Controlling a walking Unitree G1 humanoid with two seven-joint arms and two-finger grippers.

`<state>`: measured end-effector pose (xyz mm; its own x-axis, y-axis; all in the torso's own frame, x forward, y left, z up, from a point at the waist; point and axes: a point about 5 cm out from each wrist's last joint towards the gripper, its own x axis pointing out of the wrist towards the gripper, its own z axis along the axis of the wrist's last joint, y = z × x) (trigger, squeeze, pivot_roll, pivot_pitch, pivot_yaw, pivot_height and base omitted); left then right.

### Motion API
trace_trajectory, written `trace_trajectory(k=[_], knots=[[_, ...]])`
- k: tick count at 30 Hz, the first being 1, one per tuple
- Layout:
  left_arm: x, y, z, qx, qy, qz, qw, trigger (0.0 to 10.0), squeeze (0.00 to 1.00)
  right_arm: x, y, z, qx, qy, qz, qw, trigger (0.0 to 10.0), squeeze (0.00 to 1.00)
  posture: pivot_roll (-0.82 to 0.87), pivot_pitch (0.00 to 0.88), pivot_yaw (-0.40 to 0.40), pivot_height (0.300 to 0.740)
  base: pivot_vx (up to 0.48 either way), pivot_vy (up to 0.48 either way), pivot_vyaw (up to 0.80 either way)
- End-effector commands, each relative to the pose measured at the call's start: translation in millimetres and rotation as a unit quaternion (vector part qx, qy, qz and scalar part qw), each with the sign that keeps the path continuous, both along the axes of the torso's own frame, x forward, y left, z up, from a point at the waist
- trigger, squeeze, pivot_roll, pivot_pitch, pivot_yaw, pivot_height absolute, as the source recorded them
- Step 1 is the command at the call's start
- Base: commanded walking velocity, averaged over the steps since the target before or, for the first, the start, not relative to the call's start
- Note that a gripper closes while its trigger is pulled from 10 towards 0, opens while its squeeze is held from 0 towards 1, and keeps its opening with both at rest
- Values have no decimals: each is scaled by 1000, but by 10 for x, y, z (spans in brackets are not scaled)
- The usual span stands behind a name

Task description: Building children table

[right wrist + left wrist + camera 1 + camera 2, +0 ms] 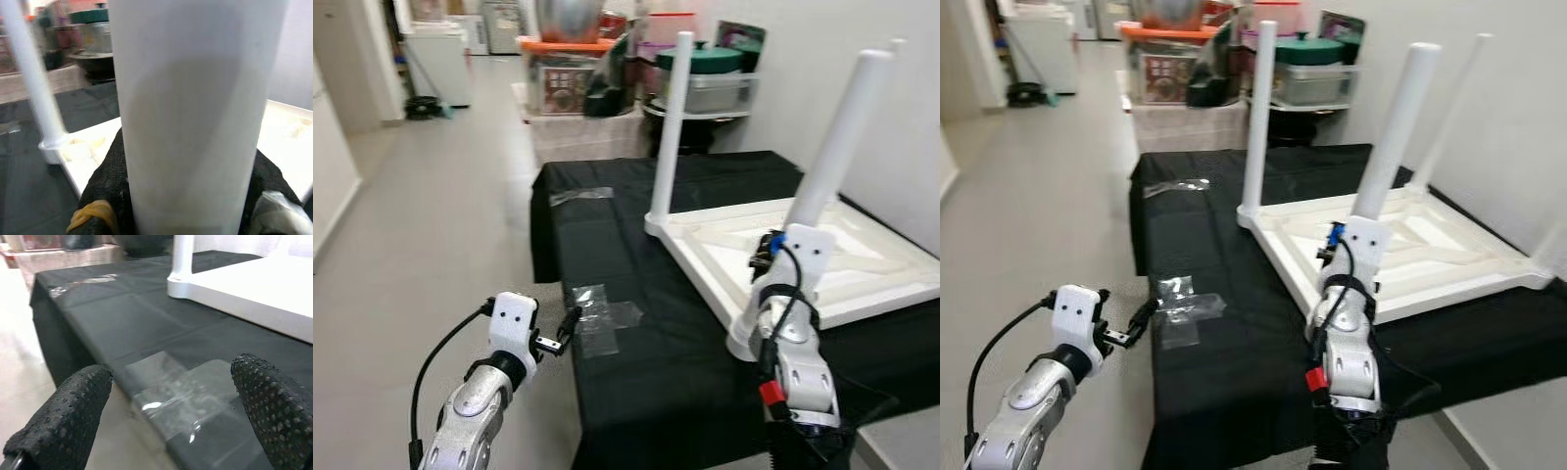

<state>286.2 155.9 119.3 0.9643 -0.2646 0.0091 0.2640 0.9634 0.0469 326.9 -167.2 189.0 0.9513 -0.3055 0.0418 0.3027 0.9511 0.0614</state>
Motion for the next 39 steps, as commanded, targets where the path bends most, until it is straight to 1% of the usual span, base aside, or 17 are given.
trace_trajectory(k=[1, 4, 5, 6, 7, 10, 11, 15, 16, 20, 21, 24, 27, 30, 33, 35, 39], knots=[[-6, -4, -34, 7, 8, 0, 1000, 10000, 0, 26, 154, -238, 27, 49, 73, 996, 10000, 1000, 44, 0, -42, 740, 0, 0, 0], [-21, 0, -46, 7, 10, 1, 1000, 10000, 0, 72, 71, -108, 37, 27, 79, 996, 10000, 1000, 43, 0, -43, 740, 0, 0, 0], [-23, -1, -43, 7, 9, 2, 1000, 10000, 0, 102, 7, -25, 29, 5, 97, 995, 10000, 451, 50, 0, -51, 740, 0, 0, 0], [-23, -1, -43, 7, 9, 2, 1000, 10000, 0, 102, 7, -25, 29, 5, 97, 995, 10000, 451, 50, 0, -51, 740, 0, 0, 0], [-21, 4, -37, 6, 8, 3, 1000, 10000, 0, 111, -38, 85, 40, -23, 176, 983, 10000, 0, 49, 0, -50, 740, 0, 0, 0], [-19, 11, -33, 6, 8, 4, 1000, 10000, 0, 82, -49, 123, 40, -35, 285, 957, 10000, 0, 46, 0, -48, 740, 0, 0, 0], [-17, 12, -32, 6, 7, 4, 1000, 10000, 0, 17, -111, 120, -37, -35, 358, 932, 10000, 0, 52, 0, -49, 740, 0, 0, 0], [9, 26, -13, 10, 4, 3, 1000, 10000, 0, 28, -276, 162, -83, -20, 407, 909, 10000, 0, 49, 0, -48, 740, 0, 0, 0], [19, 32, -3, 10, 2, 3, 1000, 10000, 0, 70, -338, 216, -101, -27, 407, 908, 4824, 0, 50, 0, -50, 740, 0, 0, 0], [21, 34, 0, 11, 2, 4, 1000, 10000, 0, 84, -351, 230, -106, -30, 406, 907, 4824, 0, 50, 0, -50, 740, 0, 0, 0], [22, 34, -1, 10, 2, 4, 1000, 10000, 0, 94, -360, 224, -101, -27, 407, 908, 902, 0, 52, 0, -51, 740, 0, 0, 0], [22, 35, -2, 10, 1, 4, 1000, 10000, 0, 121, -395, 194, -94, -17, 405, 910, 0, 0, 55, 0, -49, 740, 0, 0, 0], [5, 36, -9, 12, 3, 3, 1000, 10000, 0, 208, -770, -152, -48, 78, 40, 995, 0, 0, 51, 0, -41, 740, 0, 0, 0], [4, 40, -10, 12, 3, 3, 1000, 10000, 0, 72, -933, -307, -2, 107, -134, 985, 0, 0, 51, 0, -41, 740, 0, 0, 0], [11, 29, -7, 12, 3, 3, 1000, 10000, 0, -15, -821, -417, 17, 121, -161, 979, 0, 0, 53, 0, -30, 740, 0, 0, 0], [29, -4, 5, 12, 3, -3, 1000, 10000, 0, -120, -400, -510, 35, 130, -131, 982, 0, 0, 51, 0, -26, 740, 0, 0, 0], [43, -12, 13, 13, 3, -5, 1000, 10000, 0, -111, -51, -485, 36, 125, -56, 990, 0, 0, 51, 0, -30, 740, 0, 0, 0]])
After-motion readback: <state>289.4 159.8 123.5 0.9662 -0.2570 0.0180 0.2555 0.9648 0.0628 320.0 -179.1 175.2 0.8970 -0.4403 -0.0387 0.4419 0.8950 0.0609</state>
